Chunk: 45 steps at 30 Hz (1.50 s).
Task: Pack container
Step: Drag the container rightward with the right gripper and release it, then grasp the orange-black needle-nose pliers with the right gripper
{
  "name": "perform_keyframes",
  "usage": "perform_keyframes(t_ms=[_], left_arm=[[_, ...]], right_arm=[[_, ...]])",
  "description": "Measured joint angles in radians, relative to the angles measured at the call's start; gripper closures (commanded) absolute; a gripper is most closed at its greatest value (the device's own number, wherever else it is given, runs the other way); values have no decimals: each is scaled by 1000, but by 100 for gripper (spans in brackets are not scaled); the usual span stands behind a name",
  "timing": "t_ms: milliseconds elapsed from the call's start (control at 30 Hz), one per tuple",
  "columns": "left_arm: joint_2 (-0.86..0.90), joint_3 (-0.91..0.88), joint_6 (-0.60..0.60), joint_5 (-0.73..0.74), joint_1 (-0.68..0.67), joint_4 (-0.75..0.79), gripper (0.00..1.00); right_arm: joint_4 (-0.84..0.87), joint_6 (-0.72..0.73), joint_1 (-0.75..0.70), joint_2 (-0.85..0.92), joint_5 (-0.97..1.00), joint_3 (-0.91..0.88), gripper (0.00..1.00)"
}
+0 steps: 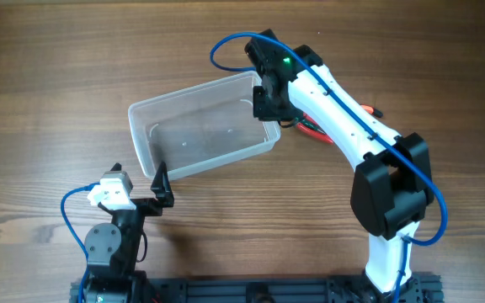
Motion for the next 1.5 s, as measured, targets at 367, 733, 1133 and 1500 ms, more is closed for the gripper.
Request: perform_keyframes(t_ms=[367, 733, 1133, 1500], left_arm=[[0, 0, 0, 0, 0, 0, 0], [0, 0, 0, 0, 0, 0, 0], [0, 0, 0, 0, 0, 0, 0], [0, 0, 0, 0, 0, 0, 0]], right_arm=[[57, 84, 4, 0, -9, 0, 78], [121, -79, 4, -2, 55, 0, 64], [197, -625, -246, -430, 127, 6, 5], [136, -870, -524, -355, -210, -229, 6]])
